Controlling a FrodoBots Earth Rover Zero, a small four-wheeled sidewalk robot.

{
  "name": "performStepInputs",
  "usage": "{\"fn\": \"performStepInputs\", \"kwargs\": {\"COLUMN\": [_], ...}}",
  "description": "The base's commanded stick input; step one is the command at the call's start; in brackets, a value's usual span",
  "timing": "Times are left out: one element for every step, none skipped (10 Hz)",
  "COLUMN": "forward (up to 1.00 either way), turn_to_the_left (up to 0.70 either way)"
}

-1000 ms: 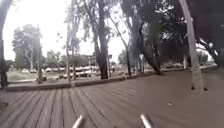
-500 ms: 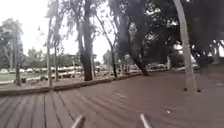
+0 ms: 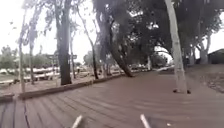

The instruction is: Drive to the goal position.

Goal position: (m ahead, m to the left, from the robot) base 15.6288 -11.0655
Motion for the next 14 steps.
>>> {"fn": "performStepInputs", "kwargs": {"forward": [0.96,0.96,0.96,0.96,0.96,0.96,0.95,0.95,0.95,0.94,0.93,0.94,0.99,1.0], "turn_to_the_left": [-0.28,-0.05,0.06,0.2,0.33,0.38,0.38,0.38,0.38,0.38,0.37,0.35,0.15,0.04]}}
